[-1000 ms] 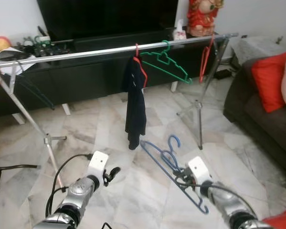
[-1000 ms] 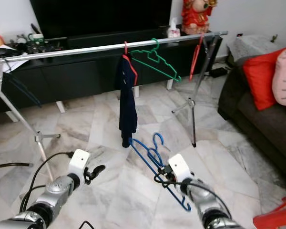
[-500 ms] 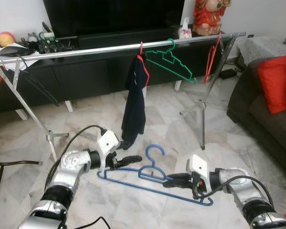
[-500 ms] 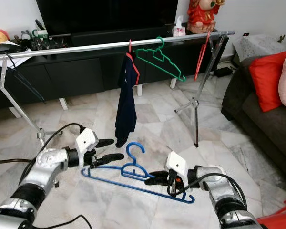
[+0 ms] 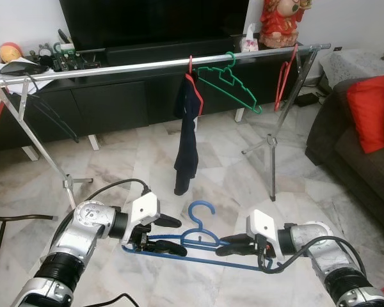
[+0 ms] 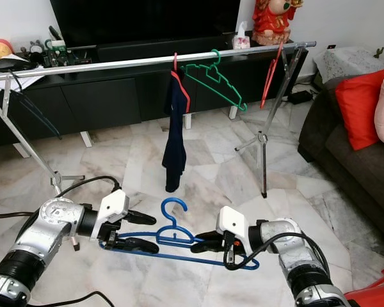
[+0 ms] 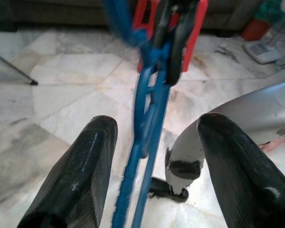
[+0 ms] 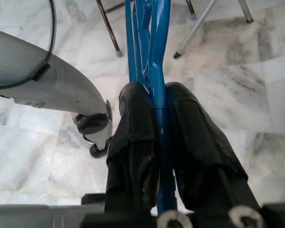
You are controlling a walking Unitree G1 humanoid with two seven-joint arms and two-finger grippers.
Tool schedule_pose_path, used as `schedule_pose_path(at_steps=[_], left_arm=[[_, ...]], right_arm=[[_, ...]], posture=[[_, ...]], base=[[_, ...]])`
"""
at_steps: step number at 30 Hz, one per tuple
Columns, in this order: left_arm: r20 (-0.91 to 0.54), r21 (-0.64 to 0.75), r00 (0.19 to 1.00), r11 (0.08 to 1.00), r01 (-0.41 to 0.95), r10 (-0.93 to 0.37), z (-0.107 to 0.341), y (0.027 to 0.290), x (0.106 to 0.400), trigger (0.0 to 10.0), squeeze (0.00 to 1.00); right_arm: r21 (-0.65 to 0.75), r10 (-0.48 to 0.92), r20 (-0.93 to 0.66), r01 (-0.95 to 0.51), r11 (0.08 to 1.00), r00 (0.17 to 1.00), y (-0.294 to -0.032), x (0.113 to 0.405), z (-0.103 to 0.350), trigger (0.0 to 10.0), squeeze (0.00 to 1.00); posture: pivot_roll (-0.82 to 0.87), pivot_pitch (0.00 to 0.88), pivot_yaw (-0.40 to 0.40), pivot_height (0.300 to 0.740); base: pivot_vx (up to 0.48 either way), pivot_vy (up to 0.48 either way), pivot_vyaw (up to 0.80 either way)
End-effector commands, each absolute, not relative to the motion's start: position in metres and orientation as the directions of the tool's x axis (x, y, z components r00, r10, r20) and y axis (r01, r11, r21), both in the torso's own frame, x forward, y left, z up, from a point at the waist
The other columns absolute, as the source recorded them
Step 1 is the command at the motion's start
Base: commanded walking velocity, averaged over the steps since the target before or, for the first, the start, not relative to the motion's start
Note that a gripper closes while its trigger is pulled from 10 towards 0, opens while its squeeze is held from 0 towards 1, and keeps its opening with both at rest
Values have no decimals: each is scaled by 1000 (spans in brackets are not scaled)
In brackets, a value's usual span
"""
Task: Hang hanger
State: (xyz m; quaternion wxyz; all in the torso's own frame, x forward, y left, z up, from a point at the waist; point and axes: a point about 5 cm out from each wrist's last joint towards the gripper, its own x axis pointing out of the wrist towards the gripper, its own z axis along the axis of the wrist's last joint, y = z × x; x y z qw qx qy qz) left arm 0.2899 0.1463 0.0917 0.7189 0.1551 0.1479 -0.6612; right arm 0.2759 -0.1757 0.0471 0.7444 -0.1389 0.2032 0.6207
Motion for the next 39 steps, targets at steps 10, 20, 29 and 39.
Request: schedule_pose_path(at_steps=[10,20,29,39], left_arm=[[-439,35,102,96,995,-893,93,132,297,10000,0],[-482,-29,45,67,997,-875,83,134,291,10000,0],[-470,-50,53,87,995,-881,82,129,293,3020,0],[-476,-64,45,85,994,-879,80,130,292,0,0]], right_arm=[[61,891,-444,-988,141,99,-169,272,50,10000,0],[42,895,-431,-989,145,113,-165,276,52,10000,0],[30,903,-414,-990,138,113,-158,278,54,10000,0],[28,902,-414,-989,146,121,-156,278,52,10000,0]], posture=[[-74,24,-40,740],[-74,13,-35,740],[-76,9,-36,740],[-78,17,-37,740]], base=[[0,0,0],[0,0,0],[0,0,0],[0,0,0]])
